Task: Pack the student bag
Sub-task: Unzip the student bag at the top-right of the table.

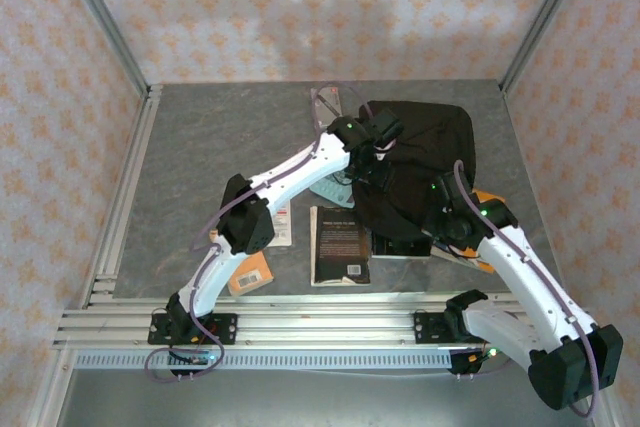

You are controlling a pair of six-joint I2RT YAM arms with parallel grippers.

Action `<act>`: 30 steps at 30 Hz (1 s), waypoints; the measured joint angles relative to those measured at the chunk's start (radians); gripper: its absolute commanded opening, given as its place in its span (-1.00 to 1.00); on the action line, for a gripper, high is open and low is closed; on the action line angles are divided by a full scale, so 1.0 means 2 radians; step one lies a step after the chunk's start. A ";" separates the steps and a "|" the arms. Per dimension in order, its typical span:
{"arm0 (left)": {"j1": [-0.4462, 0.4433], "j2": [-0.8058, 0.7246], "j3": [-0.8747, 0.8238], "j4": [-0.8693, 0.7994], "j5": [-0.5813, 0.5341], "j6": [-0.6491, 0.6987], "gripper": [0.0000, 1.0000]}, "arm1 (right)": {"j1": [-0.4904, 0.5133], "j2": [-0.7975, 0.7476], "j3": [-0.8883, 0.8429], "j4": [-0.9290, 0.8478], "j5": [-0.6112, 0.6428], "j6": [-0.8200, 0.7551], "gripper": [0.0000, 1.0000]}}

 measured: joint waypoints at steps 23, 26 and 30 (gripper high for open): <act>0.020 -0.002 0.010 0.012 0.021 -0.043 -1.00 | 0.000 0.013 -0.017 0.010 0.012 0.033 -1.00; 0.024 -0.053 -0.008 0.035 0.019 -0.052 -1.00 | 0.000 0.019 -0.017 0.015 0.016 0.035 -1.00; 0.021 -0.158 -0.099 0.082 0.023 -0.068 -1.00 | 0.000 0.038 -0.013 0.028 0.019 0.034 -1.00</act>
